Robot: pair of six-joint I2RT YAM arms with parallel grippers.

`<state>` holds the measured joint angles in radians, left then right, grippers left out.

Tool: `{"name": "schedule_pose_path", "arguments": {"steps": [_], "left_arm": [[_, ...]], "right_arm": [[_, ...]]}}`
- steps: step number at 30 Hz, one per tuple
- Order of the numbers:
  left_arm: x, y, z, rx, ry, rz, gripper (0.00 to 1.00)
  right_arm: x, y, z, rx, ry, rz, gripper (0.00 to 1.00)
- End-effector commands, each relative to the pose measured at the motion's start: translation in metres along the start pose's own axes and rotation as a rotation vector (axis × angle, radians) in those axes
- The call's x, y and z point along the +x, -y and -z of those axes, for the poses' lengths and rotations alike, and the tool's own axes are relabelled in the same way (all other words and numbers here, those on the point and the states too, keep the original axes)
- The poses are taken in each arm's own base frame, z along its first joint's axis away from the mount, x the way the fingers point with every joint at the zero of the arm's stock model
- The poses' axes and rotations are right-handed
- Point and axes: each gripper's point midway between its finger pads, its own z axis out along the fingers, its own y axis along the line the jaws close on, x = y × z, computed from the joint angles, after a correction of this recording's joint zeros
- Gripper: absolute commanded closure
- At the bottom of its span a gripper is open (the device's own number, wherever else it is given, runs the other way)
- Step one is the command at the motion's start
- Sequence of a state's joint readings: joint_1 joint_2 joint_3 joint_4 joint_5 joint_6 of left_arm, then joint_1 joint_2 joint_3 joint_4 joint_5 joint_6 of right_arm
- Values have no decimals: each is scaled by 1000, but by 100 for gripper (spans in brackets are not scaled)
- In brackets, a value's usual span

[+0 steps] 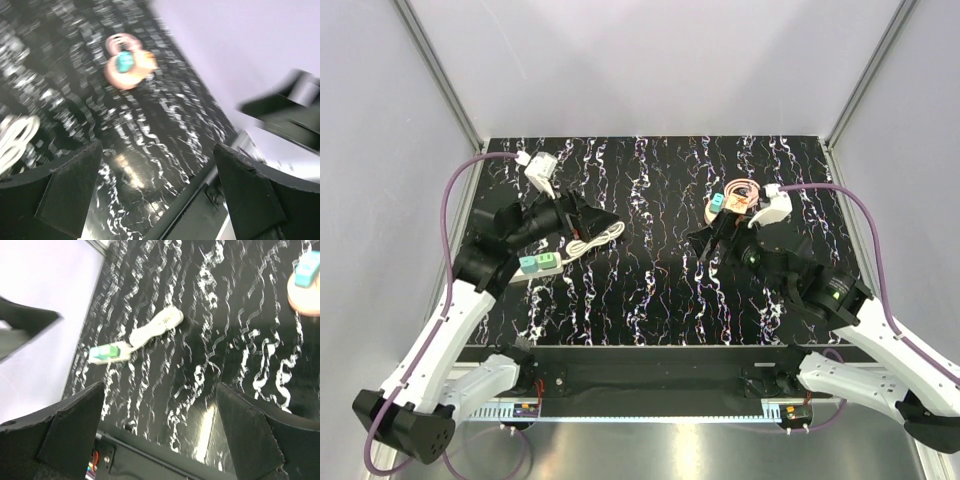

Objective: Insert the plug

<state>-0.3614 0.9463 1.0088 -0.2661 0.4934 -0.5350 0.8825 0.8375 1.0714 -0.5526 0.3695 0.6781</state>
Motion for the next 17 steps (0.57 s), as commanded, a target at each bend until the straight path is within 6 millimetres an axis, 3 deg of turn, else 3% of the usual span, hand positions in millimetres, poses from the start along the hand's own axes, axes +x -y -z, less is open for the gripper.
{"name": "schedule_pose_path", "arguments": {"steps": [1,6,17], "left_arm": [[0,40,8,252,5,-157,1],[10,52,19,329,9,-170,1],[5,57,33,305,75,-158,1]], "right_arm": [[-1,5,6,41,-6,-55,0],[-14,11,14,55,53,-51,0],[-31,6,32,6,102,-74,0]]}}
